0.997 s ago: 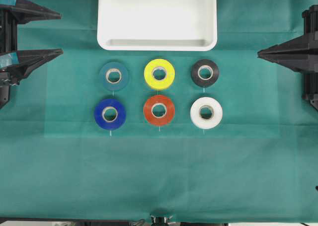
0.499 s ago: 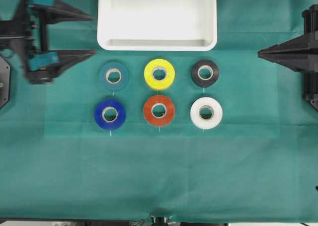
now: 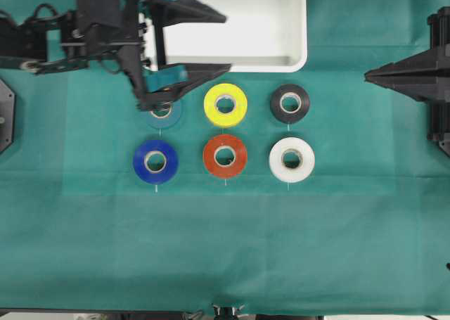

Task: Place the tape from the fixed location into the white case.
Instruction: 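Move the open left gripper over the yellow tape roll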

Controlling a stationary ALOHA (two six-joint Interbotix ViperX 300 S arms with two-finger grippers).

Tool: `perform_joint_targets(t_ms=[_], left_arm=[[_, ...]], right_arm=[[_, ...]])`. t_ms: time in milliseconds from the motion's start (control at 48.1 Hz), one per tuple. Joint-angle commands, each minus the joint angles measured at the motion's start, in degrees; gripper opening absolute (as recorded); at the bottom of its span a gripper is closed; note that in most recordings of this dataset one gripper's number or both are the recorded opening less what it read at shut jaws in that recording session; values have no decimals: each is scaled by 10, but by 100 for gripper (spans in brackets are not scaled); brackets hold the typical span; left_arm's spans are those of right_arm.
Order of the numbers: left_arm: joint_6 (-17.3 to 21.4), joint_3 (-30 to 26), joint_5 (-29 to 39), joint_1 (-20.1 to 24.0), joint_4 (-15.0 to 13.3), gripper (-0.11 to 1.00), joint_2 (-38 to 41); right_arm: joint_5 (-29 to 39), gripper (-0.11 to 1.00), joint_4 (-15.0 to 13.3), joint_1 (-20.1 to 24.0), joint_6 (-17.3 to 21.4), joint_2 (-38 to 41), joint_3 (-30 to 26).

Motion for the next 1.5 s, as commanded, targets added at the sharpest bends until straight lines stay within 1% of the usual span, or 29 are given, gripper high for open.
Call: perform_joint_targets(t_ms=[0, 229, 478, 644, 810, 956, 1143, 1329, 1350, 1475], left_arm=[[2, -37, 6, -1, -2, 99, 15], [2, -68, 24, -1, -2, 99, 42], [-2, -69, 50, -1, -1, 99, 43], [-10, -83, 97, -6, -2, 99, 44], [-11, -120, 192, -11, -2, 99, 54], [-26, -167, 292, -17, -2, 99, 69], [-49, -229, 447, -22, -2, 99, 87], [-69, -280, 588, -22, -2, 99, 103], [-72, -291, 612, -23, -2, 99, 105], [-74, -324, 691, -23, -2, 99, 120]], right_arm=[[-2, 0, -1, -1, -1, 4, -17], [-2, 0, -1, -1, 0, 4, -17], [-2, 0, -1, -1, -3, 5, -17], [1, 0, -2, -1, -3, 6, -17], [6, 0, -2, -1, -3, 9, -17], [7, 0, -1, -1, -2, 9, -17], [12, 0, -2, -1, -2, 9, -17], [12, 0, -1, -1, -3, 11, -16], [12, 0, -2, -1, -3, 11, -16], [12, 0, -1, -1, -3, 16, -16]])
